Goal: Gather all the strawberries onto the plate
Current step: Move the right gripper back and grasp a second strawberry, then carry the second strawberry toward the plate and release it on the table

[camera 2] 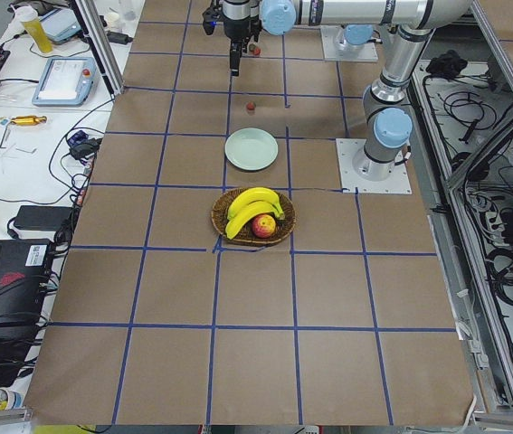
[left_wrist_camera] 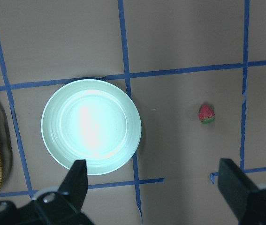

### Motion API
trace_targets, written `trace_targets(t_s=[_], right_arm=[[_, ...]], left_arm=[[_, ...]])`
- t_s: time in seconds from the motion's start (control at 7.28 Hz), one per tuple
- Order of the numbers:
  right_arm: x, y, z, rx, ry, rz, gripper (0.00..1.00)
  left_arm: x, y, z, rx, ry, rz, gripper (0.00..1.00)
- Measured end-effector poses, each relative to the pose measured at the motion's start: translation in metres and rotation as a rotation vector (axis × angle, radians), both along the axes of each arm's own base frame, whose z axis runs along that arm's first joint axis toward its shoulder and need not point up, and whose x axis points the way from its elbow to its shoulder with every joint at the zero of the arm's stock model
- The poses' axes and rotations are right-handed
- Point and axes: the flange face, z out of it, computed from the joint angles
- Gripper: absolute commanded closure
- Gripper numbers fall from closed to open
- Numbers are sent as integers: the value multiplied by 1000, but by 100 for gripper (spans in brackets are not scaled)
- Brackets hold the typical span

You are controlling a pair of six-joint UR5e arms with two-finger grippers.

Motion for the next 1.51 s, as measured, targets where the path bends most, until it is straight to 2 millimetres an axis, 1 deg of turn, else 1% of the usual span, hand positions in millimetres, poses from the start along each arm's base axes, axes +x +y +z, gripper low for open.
trace_targets(t_s=[0.14, 0.27, 0.41, 0.82, 1.1, 1.24, 1.37, 1.51], right_arm=[[1, 1, 0, -2, 0, -2, 39], [1, 2, 0, -2, 0, -2, 76], [1, 2, 0, -2, -2, 1, 100], [2, -2, 3, 1, -10, 6, 100], [1, -16, 16, 4, -14, 7, 100], [1, -30, 28, 0, -25, 12, 100], [7, -48, 45, -15, -69, 39, 100], [30, -62, 62, -40, -135, 100, 100]], left_arm=[[0, 0, -1, 1, 0, 0, 0], [0, 0, -1, 2, 0, 0, 0], [0, 0, -1, 2, 0, 0, 0], [-1, 0, -1, 2, 0, 0, 0], [-1, 0, -1, 2, 0, -1, 0], [-1, 0, -1, 2, 0, 0, 0], [-1, 0, -1, 2, 0, -1, 0], [-1, 0, -1, 1, 0, -1, 0]])
